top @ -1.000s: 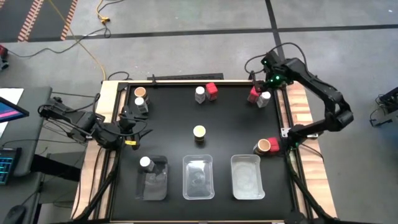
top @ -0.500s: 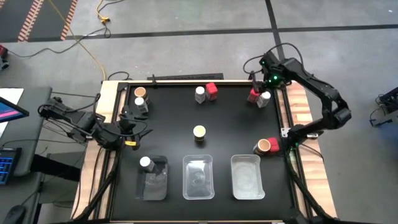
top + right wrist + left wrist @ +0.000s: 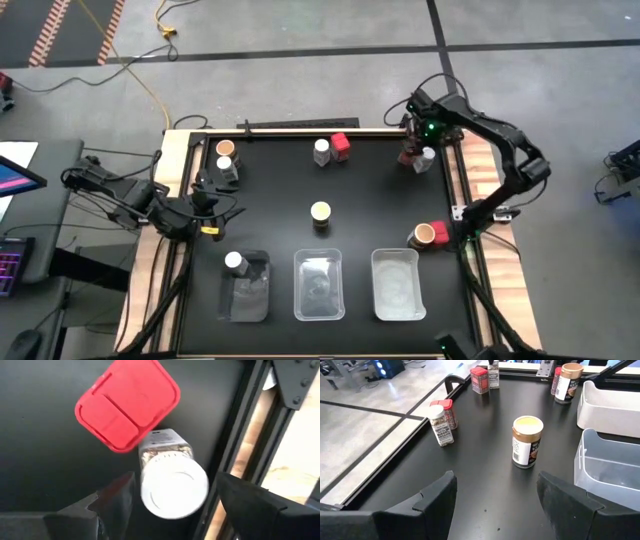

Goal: Sort spices by type
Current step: Put the right white seasoning bottle into the black bin

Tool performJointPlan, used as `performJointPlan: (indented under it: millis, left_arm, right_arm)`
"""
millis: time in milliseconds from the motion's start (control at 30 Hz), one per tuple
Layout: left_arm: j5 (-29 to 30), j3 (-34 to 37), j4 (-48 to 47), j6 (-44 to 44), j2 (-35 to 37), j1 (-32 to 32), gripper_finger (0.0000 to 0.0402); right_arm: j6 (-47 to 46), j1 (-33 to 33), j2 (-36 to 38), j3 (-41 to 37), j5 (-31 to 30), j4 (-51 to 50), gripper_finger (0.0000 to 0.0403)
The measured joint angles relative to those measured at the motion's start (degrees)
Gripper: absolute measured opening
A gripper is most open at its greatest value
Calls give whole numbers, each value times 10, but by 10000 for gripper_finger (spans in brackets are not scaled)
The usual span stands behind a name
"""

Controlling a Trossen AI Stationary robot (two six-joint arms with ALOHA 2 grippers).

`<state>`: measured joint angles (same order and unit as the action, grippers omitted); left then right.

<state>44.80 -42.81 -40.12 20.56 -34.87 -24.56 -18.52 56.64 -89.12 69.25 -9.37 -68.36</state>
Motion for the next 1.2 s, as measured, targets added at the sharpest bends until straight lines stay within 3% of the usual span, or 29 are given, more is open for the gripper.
performJointPlan:
  millis: [500,733,1000,1200]
  left_arm:
    - [0,0,0,0,0,0,263]
    - [0,0,0,0,0,0,263]
    - [0,0,1,1,0,0,263]
    - [0,0,2,39,0,0,263]
  right_arm:
    - [12,0,-83,0,-1,-9,306]
    - [10,0,-95,0,0,-11,235]
    - [10,-18,-58,0,0,-28,220]
    - [5,-53,19,4,0,-91,220]
